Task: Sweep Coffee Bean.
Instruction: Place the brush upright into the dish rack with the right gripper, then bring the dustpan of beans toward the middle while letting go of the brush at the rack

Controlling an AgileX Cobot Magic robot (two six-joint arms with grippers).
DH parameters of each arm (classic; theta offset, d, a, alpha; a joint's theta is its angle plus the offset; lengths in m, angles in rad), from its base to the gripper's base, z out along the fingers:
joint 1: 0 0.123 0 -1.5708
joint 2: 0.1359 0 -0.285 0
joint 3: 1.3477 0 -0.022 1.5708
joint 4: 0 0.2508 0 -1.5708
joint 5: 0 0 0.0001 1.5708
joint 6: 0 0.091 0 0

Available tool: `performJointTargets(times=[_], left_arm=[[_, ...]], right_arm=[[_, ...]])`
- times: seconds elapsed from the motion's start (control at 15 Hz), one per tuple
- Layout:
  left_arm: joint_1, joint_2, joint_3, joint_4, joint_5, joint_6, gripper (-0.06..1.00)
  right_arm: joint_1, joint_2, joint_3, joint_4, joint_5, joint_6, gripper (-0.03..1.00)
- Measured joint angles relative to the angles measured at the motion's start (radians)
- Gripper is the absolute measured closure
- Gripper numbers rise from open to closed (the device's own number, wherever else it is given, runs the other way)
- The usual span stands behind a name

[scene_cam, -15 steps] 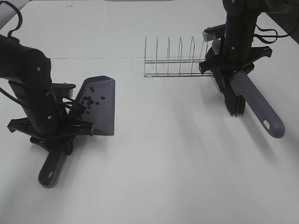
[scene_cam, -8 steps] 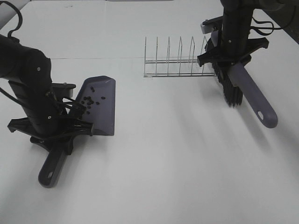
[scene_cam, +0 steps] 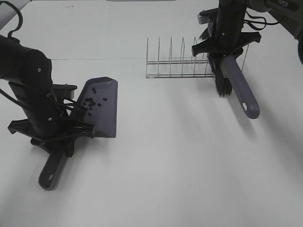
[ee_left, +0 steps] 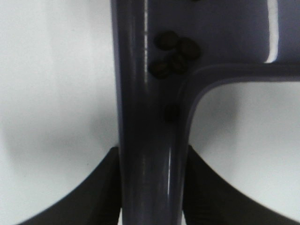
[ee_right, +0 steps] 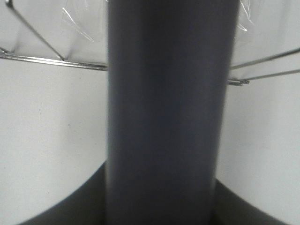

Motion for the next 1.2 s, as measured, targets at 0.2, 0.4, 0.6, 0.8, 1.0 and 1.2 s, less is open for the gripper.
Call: performJointTargets(times=[0.2, 0.4, 0.6, 0.8, 1.0, 1.2], left_arm=[[0.000, 0.000, 0.000, -0.001, 0.000, 0.003, 0.60], [0.000, 0.000, 0.000, -0.001, 0.000, 0.003, 0.60], [0.000, 0.000, 0.000, -0.001, 0.000, 0.003, 0.60], [0.000, 0.000, 0.000, -0.001, 0.000, 0.003, 0.60], [0.000, 0.000, 0.000, -0.001, 0.000, 0.004, 0.60], [0.000, 0.000, 0.000, -0.001, 0.000, 0.004, 0.60]], right_arm=[[0.000, 0.035, -0.045, -0.001, 0.014, 0.000, 0.68], [0.000, 0.036, -0.047, -0.001, 0.013, 0.005, 0.60], [0.000, 0.030, -0.048, -0.001, 0.013, 0.010, 0.31], [0.000, -0.012, -0.048, -0.009, 0.013, 0.010, 0.26], [0.000, -0.069, -0.048, -0.015, 0.013, 0.007, 0.26], [0.000, -0.133, -0.048, -0.014, 0.014, -0.005, 0.25]])
